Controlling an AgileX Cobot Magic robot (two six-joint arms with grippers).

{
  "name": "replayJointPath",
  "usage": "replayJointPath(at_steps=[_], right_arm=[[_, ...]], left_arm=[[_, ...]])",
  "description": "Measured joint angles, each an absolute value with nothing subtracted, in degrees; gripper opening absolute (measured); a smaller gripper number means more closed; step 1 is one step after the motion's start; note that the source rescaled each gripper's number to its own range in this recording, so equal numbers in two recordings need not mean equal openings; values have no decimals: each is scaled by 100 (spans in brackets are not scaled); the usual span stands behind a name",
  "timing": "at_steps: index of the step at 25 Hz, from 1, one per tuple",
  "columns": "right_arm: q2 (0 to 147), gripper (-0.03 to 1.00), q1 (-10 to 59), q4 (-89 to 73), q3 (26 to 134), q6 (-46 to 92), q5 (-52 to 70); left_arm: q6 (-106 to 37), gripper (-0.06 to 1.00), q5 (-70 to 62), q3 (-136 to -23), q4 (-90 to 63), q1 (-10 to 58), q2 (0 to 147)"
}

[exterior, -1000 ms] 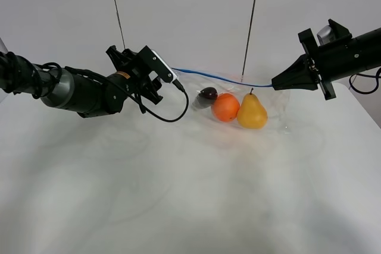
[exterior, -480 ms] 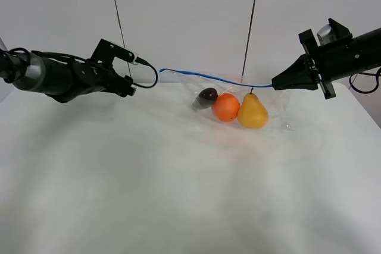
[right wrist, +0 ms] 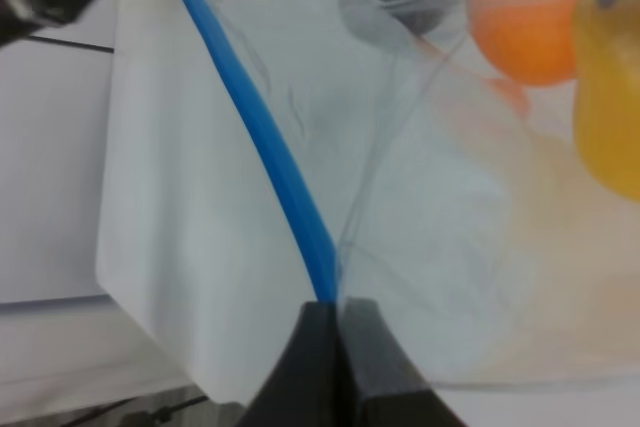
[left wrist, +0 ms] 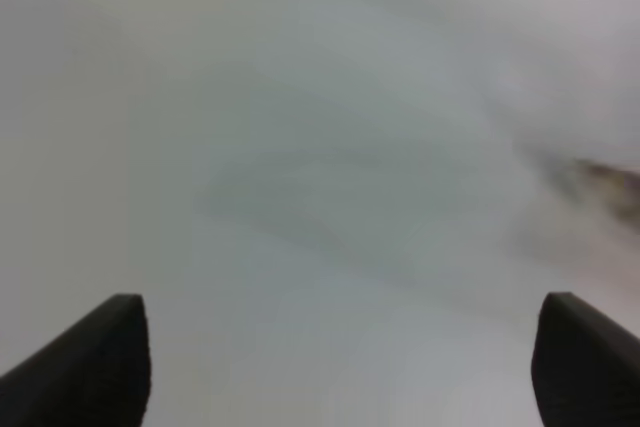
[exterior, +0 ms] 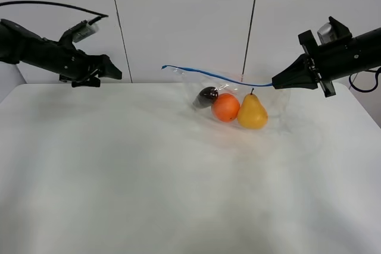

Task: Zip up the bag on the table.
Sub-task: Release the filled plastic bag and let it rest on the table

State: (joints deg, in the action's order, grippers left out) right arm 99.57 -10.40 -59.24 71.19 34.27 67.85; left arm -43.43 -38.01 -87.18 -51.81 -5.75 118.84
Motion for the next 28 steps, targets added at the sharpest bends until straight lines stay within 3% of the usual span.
replayJointPath(at_steps=[10, 20, 28], right_arm=[[9957, 0, -1024, -5924, 7119, 3664, 6567], [9957, 0, -1024, -5906, 7119, 3841, 6451], [9957, 0, -1024, -5716, 7119, 3880, 6178]], left_arm=[[-1415, 96, -5782, -9854, -1992, -549, 11884], [-956, 96, -6879, -10027, -1562, -314, 11823], [-739, 96, -6954, -10027, -1054, -188, 11219]])
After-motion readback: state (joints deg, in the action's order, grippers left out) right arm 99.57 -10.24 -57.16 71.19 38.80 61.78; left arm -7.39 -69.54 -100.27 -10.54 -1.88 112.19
